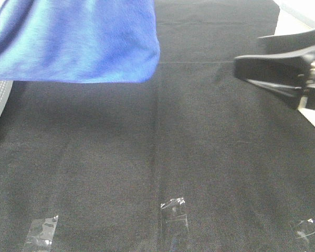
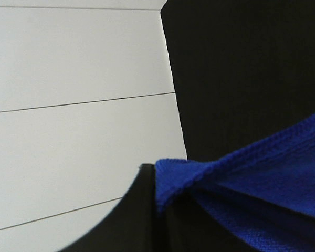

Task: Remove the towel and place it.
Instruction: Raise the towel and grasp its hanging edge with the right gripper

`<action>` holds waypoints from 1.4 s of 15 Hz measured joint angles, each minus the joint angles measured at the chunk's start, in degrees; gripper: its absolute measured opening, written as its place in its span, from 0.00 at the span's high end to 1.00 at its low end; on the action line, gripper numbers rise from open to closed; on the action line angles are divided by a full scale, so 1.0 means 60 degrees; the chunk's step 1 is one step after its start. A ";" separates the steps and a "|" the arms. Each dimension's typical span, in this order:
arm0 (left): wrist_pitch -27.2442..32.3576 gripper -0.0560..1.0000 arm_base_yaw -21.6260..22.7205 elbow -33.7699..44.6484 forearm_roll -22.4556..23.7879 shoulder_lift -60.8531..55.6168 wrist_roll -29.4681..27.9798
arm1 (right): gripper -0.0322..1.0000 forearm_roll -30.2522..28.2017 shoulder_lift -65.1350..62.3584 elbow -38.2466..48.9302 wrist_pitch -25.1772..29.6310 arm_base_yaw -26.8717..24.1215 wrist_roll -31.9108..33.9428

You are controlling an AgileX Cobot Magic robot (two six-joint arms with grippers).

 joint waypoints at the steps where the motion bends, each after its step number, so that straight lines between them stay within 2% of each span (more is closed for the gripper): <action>1: 0.0000 0.95 -0.0095 0.0000 -0.0019 0.0029 0.0019 | 0.17 0.0038 0.0544 -0.0029 0.0344 0.0000 -0.0439; 3: 0.0000 0.95 -0.0306 0.0000 -0.0019 0.0038 0.0019 | 0.11 0.0095 0.1824 -0.0602 0.1194 0.0000 -0.0812; 5: 0.0000 0.95 -0.0497 0.0000 -0.0029 0.0038 0.0029 | 0.10 0.0153 0.2760 -0.1394 0.1853 0.0105 -0.0879; 6: 0.0000 0.95 -0.0506 0.0000 -0.0038 0.0038 0.0029 | 0.10 0.0191 0.3151 -0.1872 0.1977 0.0430 -0.0879; 11: 0.0000 0.95 -0.0506 0.0000 -0.0086 0.0038 0.0029 | 0.10 0.0143 0.4288 -0.3304 0.1958 0.2359 -0.0334; 14: 0.0000 0.95 -0.0506 0.0000 -0.0086 0.0038 0.0029 | 0.10 -0.0181 0.4297 -0.3333 0.1881 0.2846 -0.0124; 16: 0.0000 0.95 -0.0506 0.0000 -0.0086 0.0038 0.0029 | 0.10 -0.0315 0.4307 -0.3333 0.1461 0.3075 -0.0038; 19: 0.0000 0.95 -0.0506 0.0000 -0.0086 0.0038 0.0029 | 0.21 -0.0229 0.4307 -0.3333 0.0840 0.3094 -0.0010; 21: 0.0000 0.95 -0.0506 0.0000 -0.0086 0.0038 0.0029 | 0.41 -0.0191 0.4307 -0.3333 0.0735 0.3094 0.0048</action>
